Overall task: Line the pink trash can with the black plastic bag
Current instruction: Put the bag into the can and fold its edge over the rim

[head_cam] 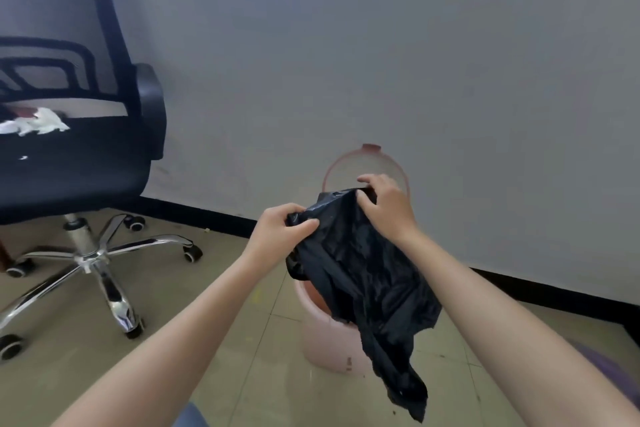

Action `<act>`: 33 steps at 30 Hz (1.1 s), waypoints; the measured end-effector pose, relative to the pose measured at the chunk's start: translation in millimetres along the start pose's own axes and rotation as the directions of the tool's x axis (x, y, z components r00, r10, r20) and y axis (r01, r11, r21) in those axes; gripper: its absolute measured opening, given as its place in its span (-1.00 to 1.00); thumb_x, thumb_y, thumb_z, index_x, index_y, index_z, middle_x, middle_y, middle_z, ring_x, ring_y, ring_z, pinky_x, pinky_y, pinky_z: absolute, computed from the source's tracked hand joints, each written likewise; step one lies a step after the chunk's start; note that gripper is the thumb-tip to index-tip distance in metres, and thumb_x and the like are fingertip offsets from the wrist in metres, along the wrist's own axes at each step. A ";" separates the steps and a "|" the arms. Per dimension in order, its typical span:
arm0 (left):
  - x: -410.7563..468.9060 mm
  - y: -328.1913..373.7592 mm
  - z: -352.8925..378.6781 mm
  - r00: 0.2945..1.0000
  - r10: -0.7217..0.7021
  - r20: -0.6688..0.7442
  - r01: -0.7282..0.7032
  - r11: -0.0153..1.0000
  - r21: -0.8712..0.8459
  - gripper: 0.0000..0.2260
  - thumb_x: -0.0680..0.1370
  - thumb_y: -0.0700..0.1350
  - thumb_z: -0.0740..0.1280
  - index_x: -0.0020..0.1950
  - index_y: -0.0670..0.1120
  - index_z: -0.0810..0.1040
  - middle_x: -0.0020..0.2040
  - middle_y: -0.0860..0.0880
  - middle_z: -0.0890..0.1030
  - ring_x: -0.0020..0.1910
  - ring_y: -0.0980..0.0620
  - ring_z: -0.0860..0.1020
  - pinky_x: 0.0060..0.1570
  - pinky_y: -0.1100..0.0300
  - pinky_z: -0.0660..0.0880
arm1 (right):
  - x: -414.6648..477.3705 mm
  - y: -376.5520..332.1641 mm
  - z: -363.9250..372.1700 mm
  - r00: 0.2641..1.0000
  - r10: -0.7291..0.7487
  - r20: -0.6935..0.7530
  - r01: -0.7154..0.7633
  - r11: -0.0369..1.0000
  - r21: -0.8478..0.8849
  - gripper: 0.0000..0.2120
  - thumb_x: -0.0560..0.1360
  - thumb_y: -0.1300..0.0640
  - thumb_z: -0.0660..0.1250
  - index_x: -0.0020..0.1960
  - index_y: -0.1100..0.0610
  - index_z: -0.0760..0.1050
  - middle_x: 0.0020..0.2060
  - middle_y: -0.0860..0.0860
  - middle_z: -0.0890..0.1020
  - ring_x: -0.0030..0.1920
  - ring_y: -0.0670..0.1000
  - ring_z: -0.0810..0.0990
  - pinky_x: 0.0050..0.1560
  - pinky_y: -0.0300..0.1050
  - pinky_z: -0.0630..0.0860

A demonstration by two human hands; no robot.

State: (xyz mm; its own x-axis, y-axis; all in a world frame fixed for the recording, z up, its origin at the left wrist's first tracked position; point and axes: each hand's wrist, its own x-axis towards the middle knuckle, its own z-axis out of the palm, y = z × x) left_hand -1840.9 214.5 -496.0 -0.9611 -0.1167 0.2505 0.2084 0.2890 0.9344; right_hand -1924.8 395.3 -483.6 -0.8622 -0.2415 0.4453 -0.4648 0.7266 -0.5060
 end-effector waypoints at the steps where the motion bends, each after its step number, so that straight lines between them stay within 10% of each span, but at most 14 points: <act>1: -0.6 -2.4 1.6 1.000 -0.017 0.004 0.017 1.000 -0.006 -0.84 0.45 -0.16 0.38 -0.29 0.08 0.57 -0.34 0.08 0.60 -0.42 0.28 0.55 -0.44 0.47 0.47 | -1.6 4.7 2.6 0.999 0.023 0.037 -0.023 1.000 0.005 -0.70 0.55 0.15 0.23 0.27 0.19 0.42 0.17 0.16 0.53 0.24 0.13 0.42 0.18 -0.09 0.34; 8: -17.2 -21.4 40.3 0.959 -0.105 0.262 0.074 0.990 0.124 -0.91 0.46 -0.05 0.38 -0.18 -0.06 0.60 -0.31 0.09 0.62 -0.31 0.17 0.59 -0.32 0.39 0.49 | -50.3 66.2 32.5 0.920 0.260 0.294 -0.229 0.964 -0.136 -0.53 0.58 -0.13 0.10 0.45 -0.03 0.18 0.45 0.16 0.22 0.44 0.18 0.15 0.42 0.19 0.18; 13: -20.8 -21.3 54.9 0.758 -0.308 0.575 0.211 0.950 0.231 -0.65 0.59 0.15 0.04 -0.17 0.15 0.59 -0.18 0.08 0.69 -0.34 0.21 0.63 -0.32 0.45 0.51 | -71.1 109.8 33.1 0.877 0.377 0.298 -0.359 0.926 -0.116 -0.65 0.56 -0.22 0.01 0.28 -0.20 0.37 0.49 0.11 0.16 0.48 0.15 0.03 0.42 0.26 0.03; 18: 5.3 -63.3 59.2 0.908 -0.338 0.247 0.289 0.933 0.212 -0.68 0.59 0.07 0.13 -0.04 -0.04 0.63 -0.11 0.00 0.66 -0.12 0.05 0.56 -0.11 0.29 0.44 | -74.6 131.0 54.5 0.799 0.392 0.456 -0.300 0.917 -0.263 -0.57 0.52 -0.31 -0.03 0.17 -0.13 0.45 0.53 0.02 0.05 0.50 0.19 -0.07 0.41 0.32 -0.09; 22: 10.5 -118.0 77.7 0.850 -0.439 0.291 0.341 0.880 0.330 -0.59 0.57 -0.03 0.22 0.40 -0.13 0.33 0.34 -0.07 0.45 0.26 0.00 0.44 0.22 0.21 0.34 | -85.2 138.8 75.6 0.736 0.430 0.523 -0.356 0.903 -0.243 -0.61 0.52 -0.29 0.00 0.20 -0.14 0.39 0.52 -0.01 0.08 0.50 0.18 -0.03 0.40 0.32 -0.02; 33: 44.0 -177.2 128.3 0.833 -0.524 0.178 0.484 0.846 0.224 -0.37 0.45 -0.27 0.33 0.48 -0.13 0.18 0.44 -0.16 0.34 0.38 -0.15 0.35 0.28 0.10 0.35 | -106.6 138.1 102.4 0.607 0.466 0.644 -0.407 0.878 -0.252 -0.65 0.56 -0.23 -0.06 0.25 -0.24 0.34 0.34 -0.15 0.42 0.40 0.01 0.26 0.41 0.26 -0.02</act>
State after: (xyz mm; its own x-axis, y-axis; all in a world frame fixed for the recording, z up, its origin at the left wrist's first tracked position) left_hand -1943.4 280.0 -683.0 -0.9419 -0.0792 -0.3265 -0.3300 0.4008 0.8547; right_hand -1917.7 455.6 -676.7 -0.8696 -0.2221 -0.4409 -0.0067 0.8983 -0.4394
